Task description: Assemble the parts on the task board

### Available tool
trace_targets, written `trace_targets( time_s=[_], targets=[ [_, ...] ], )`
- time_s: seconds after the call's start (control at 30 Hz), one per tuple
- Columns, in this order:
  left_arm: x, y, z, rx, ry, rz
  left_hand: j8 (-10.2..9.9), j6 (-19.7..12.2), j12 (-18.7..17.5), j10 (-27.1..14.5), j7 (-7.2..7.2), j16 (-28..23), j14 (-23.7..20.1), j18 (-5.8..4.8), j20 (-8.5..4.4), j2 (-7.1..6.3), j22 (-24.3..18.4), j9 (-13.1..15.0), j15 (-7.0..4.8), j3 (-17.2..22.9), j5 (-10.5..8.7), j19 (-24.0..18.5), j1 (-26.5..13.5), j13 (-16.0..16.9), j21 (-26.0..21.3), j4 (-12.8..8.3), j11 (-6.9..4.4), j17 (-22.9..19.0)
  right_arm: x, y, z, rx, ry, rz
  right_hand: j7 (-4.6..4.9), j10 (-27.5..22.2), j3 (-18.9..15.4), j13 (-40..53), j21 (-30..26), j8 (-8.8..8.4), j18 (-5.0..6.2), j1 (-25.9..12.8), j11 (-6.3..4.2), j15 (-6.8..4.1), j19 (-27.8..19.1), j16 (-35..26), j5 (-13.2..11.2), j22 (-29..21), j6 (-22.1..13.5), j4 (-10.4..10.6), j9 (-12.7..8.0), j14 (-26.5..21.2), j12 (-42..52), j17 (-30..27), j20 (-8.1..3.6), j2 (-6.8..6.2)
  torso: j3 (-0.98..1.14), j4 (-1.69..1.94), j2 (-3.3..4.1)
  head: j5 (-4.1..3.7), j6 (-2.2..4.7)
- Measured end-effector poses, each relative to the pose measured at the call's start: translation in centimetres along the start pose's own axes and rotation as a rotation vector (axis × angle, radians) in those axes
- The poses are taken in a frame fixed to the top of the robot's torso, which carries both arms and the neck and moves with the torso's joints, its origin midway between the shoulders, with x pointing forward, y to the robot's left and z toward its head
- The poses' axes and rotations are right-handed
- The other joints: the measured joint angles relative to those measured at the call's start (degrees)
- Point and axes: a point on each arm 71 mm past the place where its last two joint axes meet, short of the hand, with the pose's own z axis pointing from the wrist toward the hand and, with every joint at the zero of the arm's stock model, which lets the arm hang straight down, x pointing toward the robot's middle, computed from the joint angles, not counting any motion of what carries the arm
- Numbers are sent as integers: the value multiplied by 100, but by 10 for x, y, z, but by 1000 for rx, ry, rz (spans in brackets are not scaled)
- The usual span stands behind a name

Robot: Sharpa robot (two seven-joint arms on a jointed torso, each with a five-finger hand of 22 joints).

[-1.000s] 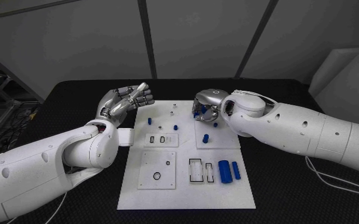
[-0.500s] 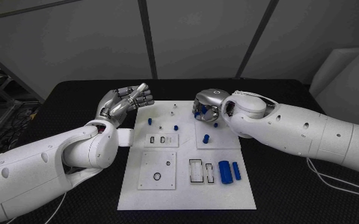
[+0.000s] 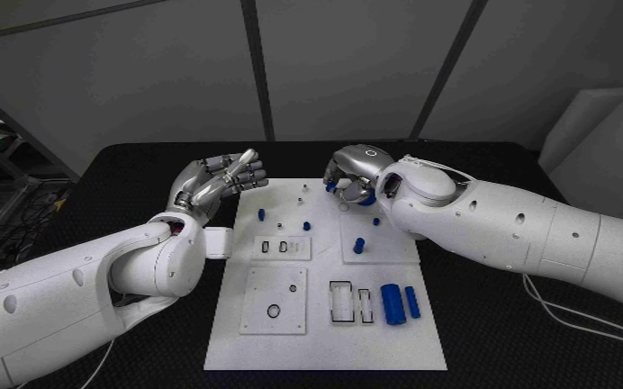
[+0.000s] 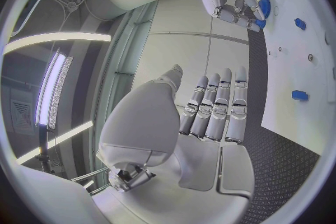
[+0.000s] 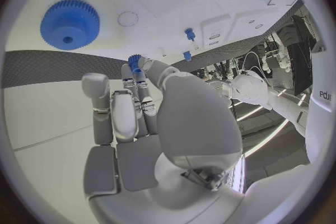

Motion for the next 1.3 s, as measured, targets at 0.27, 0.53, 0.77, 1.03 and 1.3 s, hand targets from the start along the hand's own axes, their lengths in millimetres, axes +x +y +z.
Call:
trace_targets(
  time_s=[0.27,0.53,0.77,1.03,1.3],
  targets=[
    [1,0,0,0,4,-2,-22,0,0,0,0,0,0,0,0,0,0,0,0,0,0,0,0,0,0,0,0,0,2,11,16,-9,-39,13,0,0,33,-3,28,0,0,-1,0,0,0,0,-18,12,0,4,0,0,-1,7,0,-1,1,8,10,26,-5],
    [4,-1,1,2,9,-4,-22,0,0,0,0,0,0,0,0,0,1,1,0,0,0,0,0,0,0,0,0,0,5,18,28,-19,-43,26,0,0,33,-10,28,0,1,-1,0,0,0,0,-21,18,-1,3,-1,0,-1,13,0,-1,3,8,19,44,-24],
    [5,-2,2,4,12,-6,-22,0,0,0,0,0,0,0,0,0,0,-4,0,0,0,0,0,0,0,0,0,1,8,20,33,-23,-33,29,1,-1,47,-10,28,0,1,-1,0,0,0,22,-22,17,-1,18,-1,0,-10,21,0,-2,5,1,24,64,-38],
    [6,-3,3,6,16,-6,-22,0,0,0,0,1,0,0,0,0,-7,-4,0,0,0,0,0,0,-4,0,0,-4,11,24,38,-30,-14,31,1,0,47,-9,28,0,1,-2,-1,0,0,22,-27,17,-1,18,-2,0,-12,22,0,-2,5,-1,23,77,-63],
    [7,-4,4,9,18,-7,-22,0,0,0,0,1,0,0,0,0,-7,-3,0,0,0,0,0,0,-4,0,0,-4,14,23,42,-23,12,26,1,0,46,-9,27,0,1,-2,-1,0,0,22,-5,16,-1,18,-3,0,-32,25,0,-2,5,-5,21,102,-69]
  ],
)
